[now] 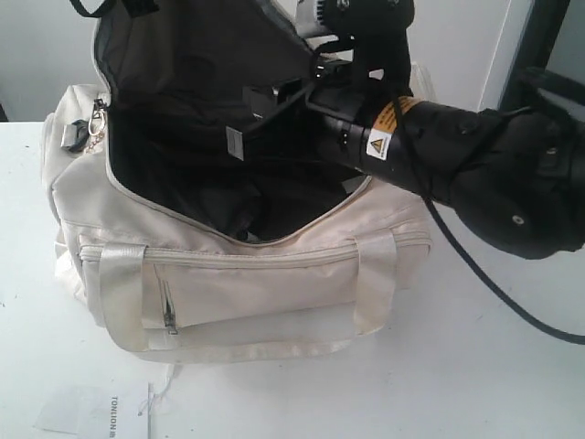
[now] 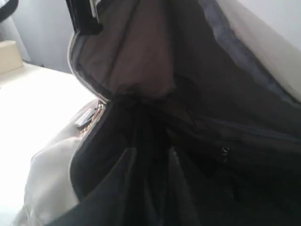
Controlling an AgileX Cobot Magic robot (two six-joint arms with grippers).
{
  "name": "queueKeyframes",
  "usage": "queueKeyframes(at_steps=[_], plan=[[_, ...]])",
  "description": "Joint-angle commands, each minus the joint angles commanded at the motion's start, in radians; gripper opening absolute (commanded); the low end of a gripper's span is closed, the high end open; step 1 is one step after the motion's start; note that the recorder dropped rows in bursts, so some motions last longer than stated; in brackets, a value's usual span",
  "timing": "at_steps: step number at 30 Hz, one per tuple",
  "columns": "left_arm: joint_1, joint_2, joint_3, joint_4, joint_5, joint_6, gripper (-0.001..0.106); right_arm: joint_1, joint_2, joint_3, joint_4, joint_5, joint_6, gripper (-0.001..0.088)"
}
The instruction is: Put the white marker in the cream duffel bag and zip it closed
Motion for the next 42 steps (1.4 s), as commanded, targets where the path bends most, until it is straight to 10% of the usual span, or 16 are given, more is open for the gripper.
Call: queueKeyframes(at_steps=[11,42], plan=[[0.0,0.0,0.0,0.0,0.0,0.0,0.037,0.0,-0.094,0.0,0.017,0.781,-0.297,0.0],[0.0,0.0,0.0,0.0,-0.03,0.0,0.037,0.003,-0.184,0.0,0.1,0.779,-0.311,0.0]])
